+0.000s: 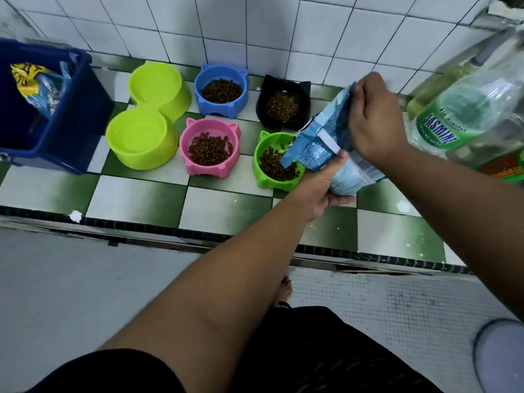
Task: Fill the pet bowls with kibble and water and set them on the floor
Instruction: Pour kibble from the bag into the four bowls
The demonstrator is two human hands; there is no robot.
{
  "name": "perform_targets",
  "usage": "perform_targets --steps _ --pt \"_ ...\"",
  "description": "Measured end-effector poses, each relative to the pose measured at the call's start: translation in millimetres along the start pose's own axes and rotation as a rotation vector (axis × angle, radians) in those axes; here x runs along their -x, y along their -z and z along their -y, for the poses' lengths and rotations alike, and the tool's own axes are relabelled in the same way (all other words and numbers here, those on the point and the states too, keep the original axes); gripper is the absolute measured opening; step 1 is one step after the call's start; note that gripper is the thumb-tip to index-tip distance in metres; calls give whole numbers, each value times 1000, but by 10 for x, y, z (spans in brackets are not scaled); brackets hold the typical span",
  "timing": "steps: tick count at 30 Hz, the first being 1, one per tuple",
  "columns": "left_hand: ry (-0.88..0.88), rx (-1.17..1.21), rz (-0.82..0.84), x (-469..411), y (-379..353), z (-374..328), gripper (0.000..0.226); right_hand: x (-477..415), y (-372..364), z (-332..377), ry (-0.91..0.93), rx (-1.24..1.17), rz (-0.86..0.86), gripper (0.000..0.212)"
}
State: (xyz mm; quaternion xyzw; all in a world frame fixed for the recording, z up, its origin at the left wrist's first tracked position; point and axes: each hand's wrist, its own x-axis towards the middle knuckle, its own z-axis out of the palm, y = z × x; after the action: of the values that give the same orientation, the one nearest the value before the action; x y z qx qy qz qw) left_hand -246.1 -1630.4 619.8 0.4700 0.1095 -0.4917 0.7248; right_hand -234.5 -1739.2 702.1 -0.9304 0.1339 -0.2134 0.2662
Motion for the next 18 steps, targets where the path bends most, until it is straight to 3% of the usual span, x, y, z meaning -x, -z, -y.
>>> perform_targets --steps 2,8,12,18 --pt "-2 -34 -27 20 38 -17 72 55 20 -63 -73 -38 -49 29" --pt "-2 -177 -42 131 108 -87 66 217 13 -204 -237 -237 -211 24" --pt "-7 -237 -93 201 204 -168 53 290 -16 -256 -330 -342 -330 19" --pt "-165 -419 -193 347 254 -395 40 373 -74 -183 -438 -429 -469 22"
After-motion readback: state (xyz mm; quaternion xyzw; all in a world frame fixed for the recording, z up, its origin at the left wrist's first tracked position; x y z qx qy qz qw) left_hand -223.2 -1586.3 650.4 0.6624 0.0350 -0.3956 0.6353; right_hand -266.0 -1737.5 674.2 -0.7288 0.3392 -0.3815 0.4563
